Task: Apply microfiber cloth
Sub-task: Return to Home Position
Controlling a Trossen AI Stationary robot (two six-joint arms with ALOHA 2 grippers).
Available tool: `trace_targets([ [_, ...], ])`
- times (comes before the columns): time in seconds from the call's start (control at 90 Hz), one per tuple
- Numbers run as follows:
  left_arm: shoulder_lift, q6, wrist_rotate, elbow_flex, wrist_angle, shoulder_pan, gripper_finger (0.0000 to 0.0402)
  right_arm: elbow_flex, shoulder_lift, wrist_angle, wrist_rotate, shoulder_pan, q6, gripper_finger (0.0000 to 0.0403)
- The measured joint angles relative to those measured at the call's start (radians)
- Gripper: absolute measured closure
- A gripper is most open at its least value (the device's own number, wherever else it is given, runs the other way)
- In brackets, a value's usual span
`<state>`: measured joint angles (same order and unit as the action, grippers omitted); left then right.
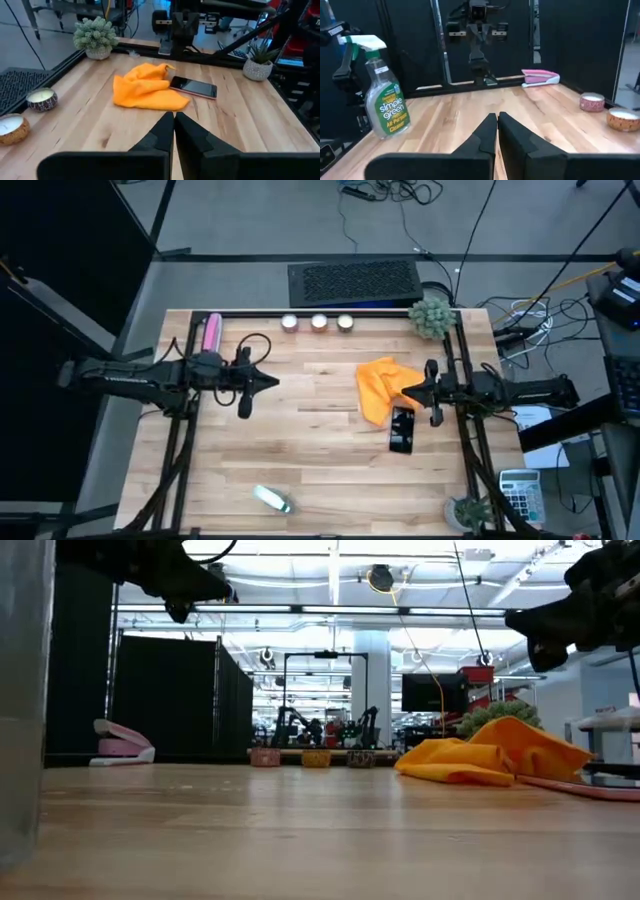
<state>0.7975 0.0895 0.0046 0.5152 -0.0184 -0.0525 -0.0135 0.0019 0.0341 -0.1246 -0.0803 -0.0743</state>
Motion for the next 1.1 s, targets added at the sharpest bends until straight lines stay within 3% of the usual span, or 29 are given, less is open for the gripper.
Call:
trace_targets([
  [0.222,0.000,-0.054,0.169,0.000,-0.050,-0.039,0.0402,0.000,0.003,-0.001,0.000,0.001,0.064,0.0403],
  [0.444,-0.076,-0.050,0.176,-0.051,-0.056,-0.119,0.0402,0.000,0.007,-0.001,-0.006,0.000,-0.030,0.0403],
  [0.633,-0.233,0.030,0.178,-0.234,-0.164,-0.097,0.0402,0.000,0.007,0.000,-0.006,0.000,-0.044,0.0403],
  [0.778,-0.349,0.094,0.165,-0.398,-0.338,-0.058,0.0402,0.000,0.007,0.000,-0.006,0.000,-0.045,0.0403],
  [1.1,-0.499,0.125,0.002,-0.507,-0.310,0.017,0.0402,0.000,0.007,0.000,-0.006,0.000,-0.045,0.0403],
])
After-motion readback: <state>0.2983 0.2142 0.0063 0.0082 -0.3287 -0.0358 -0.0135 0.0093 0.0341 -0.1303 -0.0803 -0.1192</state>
